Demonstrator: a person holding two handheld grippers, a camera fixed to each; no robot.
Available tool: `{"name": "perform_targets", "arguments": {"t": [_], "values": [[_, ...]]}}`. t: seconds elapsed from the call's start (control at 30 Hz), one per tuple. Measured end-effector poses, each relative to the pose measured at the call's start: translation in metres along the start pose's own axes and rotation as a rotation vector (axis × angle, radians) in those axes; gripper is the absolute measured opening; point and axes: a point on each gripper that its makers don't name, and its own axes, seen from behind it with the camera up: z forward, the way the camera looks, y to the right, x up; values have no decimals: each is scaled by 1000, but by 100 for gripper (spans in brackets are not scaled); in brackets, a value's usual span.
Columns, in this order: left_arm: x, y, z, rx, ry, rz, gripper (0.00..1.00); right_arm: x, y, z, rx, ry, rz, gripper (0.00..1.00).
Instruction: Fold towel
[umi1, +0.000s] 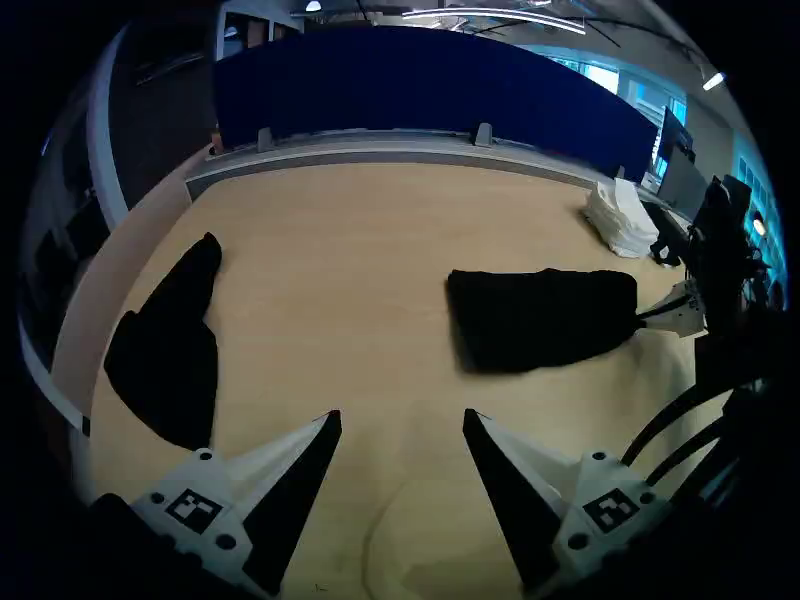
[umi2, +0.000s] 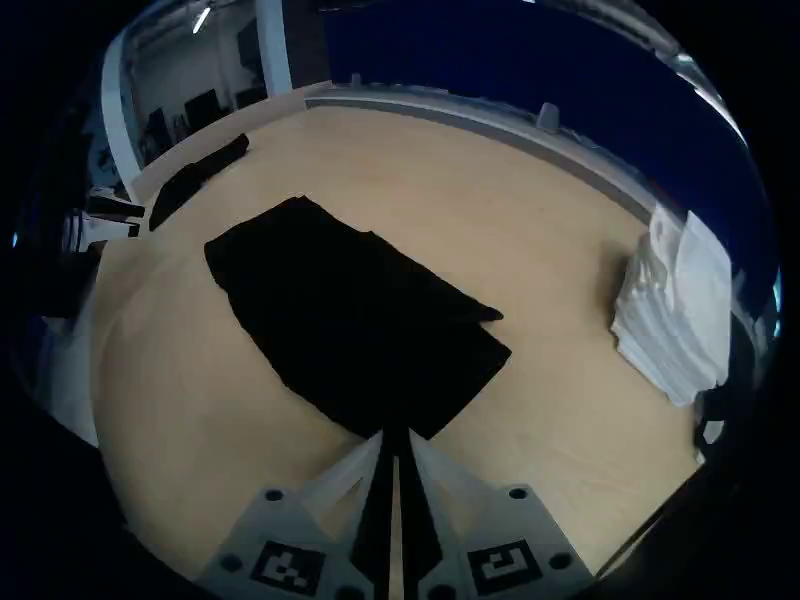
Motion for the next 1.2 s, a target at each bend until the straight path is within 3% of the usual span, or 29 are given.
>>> {"name": "perform_targets", "arguments": {"t": [0.3, 0.6, 1.2], "values": [[0, -2, 0, 3, 0, -3, 90, 21, 0, -17, -11, 69, 15, 3], [2, -1, -1, 5, 1, -3, 90, 57, -4, -36, -28, 162, -13, 3], [5, 0, -1, -3, 12, -6, 90, 116, -29, -39, 5, 208, -206, 3]]}}
